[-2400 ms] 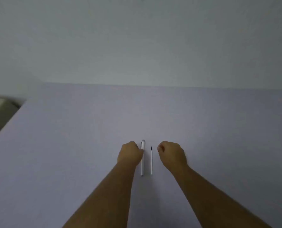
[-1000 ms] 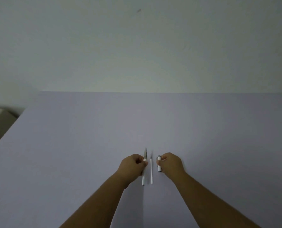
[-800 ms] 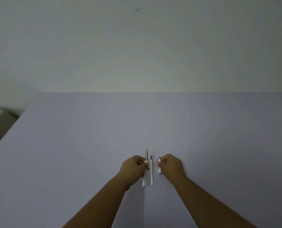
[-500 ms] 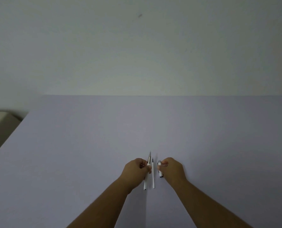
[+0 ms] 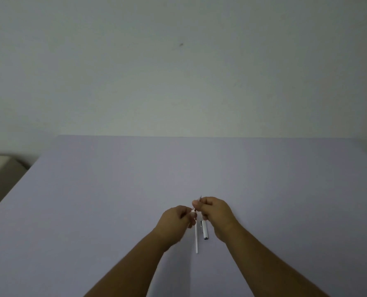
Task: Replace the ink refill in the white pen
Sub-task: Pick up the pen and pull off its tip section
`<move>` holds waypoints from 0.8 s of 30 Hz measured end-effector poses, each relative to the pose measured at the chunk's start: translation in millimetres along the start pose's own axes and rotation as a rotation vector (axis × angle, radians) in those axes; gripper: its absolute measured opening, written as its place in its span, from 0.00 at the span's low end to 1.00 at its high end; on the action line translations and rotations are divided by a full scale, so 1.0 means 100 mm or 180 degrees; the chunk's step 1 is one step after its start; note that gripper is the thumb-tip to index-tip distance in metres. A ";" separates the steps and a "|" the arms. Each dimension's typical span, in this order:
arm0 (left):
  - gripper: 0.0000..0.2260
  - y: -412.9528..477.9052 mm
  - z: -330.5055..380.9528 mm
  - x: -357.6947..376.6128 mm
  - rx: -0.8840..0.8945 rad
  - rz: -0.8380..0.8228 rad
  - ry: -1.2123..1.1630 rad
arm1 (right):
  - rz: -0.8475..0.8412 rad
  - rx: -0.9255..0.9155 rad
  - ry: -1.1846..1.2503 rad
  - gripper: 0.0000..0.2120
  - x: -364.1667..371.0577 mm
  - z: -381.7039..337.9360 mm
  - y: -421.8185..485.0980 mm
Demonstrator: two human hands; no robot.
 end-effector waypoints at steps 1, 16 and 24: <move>0.09 -0.01 0.01 -0.04 -0.0048 -0.0119 -0.0218 | -0.0088 -0.0023 0.0174 0.07 -0.02 -0.03 -0.01; 0.11 -0.17 0.19 -0.25 0.0818 0.0140 0.1236 | -0.0912 -0.0085 -0.0414 0.02 -0.21 -0.32 -0.10; 0.12 -0.20 0.29 -0.25 0.1019 0.0248 0.1520 | -0.0996 -0.0207 -0.0516 0.05 -0.24 -0.36 -0.12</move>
Point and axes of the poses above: each hand's wrist, its own y-axis towards the middle knuckle, its own x-axis out of the palm, z = x × y, the point moved 2 cm from there along y, towards the middle knuckle, and after that the axes turned 5 degrees about -x, right-handed, at the moved point
